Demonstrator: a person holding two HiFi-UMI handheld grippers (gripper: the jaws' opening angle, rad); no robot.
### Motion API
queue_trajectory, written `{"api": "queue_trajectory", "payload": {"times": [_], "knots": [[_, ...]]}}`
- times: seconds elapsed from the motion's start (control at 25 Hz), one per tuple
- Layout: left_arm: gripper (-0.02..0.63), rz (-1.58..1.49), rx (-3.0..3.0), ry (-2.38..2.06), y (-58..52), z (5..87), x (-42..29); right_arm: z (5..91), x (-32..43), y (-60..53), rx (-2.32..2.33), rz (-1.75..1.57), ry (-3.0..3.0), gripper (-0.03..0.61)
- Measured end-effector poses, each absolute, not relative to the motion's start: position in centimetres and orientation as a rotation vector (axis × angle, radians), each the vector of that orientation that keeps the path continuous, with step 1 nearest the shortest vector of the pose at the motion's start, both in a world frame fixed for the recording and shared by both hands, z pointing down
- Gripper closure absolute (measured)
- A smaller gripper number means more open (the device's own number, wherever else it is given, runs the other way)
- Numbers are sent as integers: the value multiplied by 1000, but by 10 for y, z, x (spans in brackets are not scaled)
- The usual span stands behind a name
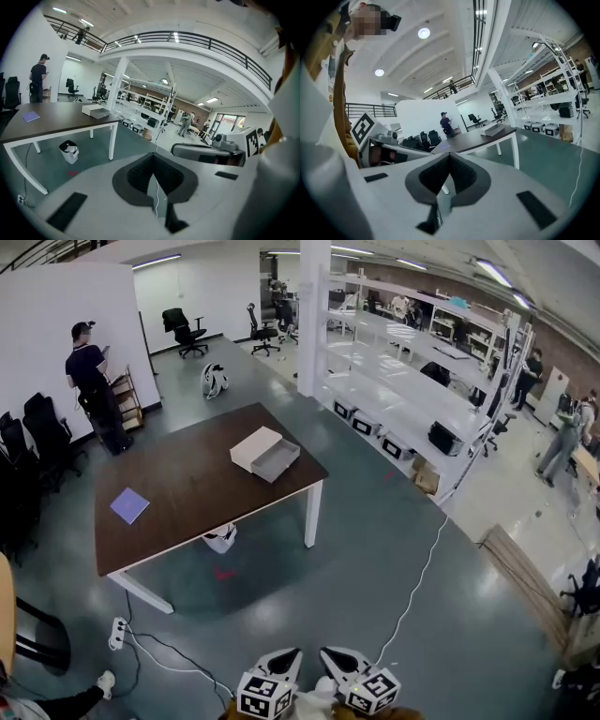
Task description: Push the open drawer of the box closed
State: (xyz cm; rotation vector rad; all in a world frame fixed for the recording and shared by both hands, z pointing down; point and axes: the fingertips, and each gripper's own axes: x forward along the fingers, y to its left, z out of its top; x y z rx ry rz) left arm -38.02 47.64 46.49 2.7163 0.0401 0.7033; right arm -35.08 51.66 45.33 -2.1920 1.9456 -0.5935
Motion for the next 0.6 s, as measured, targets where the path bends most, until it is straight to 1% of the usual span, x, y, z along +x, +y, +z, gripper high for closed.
{"api": "queue_trajectory", "payload": {"times": [0.24, 0.6], "knots": [[609, 752, 2677, 28, 493, 469, -373, 459, -332, 536, -2138, -627, 1874, 572], [609, 809, 2668, -20, 521, 475, -334, 476, -300, 567, -2085, -686, 1930, 572]]}}
